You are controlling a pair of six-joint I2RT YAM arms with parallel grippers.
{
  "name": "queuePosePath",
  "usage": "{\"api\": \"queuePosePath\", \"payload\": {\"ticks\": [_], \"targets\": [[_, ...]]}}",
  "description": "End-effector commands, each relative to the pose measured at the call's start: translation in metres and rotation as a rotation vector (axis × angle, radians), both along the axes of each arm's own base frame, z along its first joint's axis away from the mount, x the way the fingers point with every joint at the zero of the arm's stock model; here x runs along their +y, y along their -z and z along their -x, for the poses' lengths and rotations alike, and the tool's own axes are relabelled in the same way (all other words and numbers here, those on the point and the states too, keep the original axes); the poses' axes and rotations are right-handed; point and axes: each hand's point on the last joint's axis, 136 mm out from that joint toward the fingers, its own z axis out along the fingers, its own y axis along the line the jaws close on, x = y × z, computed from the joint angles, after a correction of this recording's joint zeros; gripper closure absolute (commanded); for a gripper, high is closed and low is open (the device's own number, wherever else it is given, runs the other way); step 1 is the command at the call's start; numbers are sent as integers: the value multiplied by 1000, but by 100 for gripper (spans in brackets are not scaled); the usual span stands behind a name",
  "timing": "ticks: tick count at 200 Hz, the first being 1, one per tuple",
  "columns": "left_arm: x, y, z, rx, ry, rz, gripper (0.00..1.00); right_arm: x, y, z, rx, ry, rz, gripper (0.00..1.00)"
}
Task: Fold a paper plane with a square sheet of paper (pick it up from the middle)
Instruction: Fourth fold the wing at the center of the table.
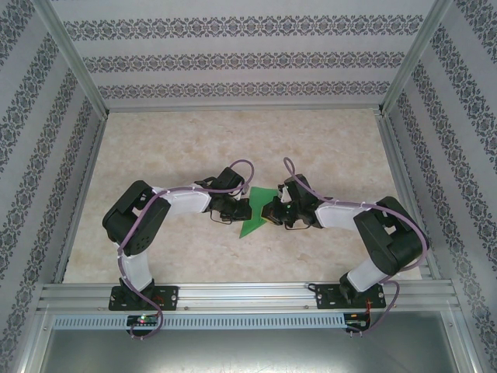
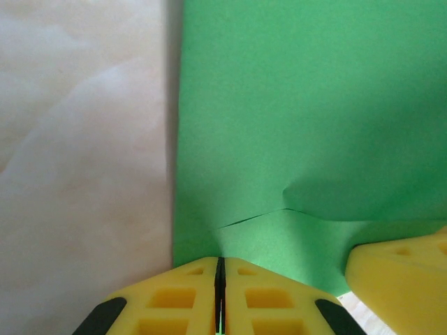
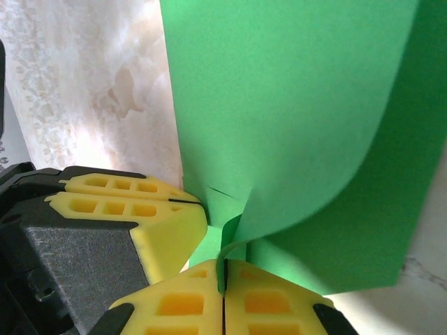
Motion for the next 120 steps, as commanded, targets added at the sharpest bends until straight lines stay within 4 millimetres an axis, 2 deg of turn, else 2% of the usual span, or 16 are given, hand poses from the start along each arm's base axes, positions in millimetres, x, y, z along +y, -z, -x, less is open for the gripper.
{"api": "queuePosePath", "payload": {"ticks": [1,41,69,120], "targets": [[6,11,8,24,26,-55,88,14,-11,-7,-10,-17,-49,94],[7,13,9,25,31,-61,88,19,-15,-13,-13,-12,-80,95],[7,13,10,26,35,-58,88,19,-10,-16,-6,-5,-72,95],[3,1,7,8,36,-28,88,23,-3,-21,9,-2,-76,96]]}}
